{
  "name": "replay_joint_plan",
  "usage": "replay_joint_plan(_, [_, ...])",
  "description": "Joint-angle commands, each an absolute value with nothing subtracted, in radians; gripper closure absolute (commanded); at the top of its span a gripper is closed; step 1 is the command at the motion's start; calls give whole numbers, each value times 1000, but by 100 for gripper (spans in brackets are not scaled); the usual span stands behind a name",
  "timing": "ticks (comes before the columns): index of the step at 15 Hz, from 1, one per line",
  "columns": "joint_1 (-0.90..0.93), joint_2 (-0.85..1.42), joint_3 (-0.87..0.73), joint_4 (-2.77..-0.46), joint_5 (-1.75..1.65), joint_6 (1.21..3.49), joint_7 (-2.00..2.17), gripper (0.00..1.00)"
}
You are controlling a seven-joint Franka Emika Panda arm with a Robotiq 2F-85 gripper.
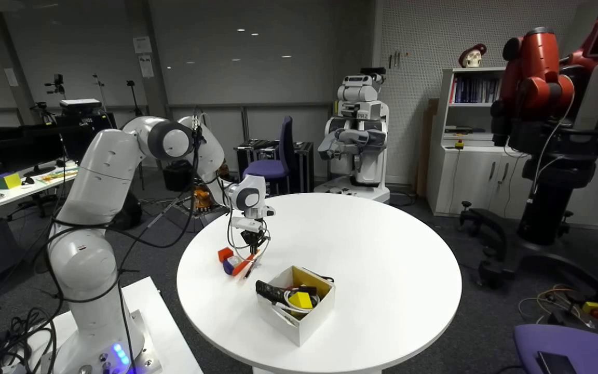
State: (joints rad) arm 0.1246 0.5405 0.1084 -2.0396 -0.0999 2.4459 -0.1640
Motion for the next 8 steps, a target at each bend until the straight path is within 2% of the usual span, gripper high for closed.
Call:
replay_joint_plan(1, [108, 410, 118, -2099, -74, 2397, -149, 99])
replay_joint_plan(8, [70, 240, 55, -2127, -35, 2307, 0, 99])
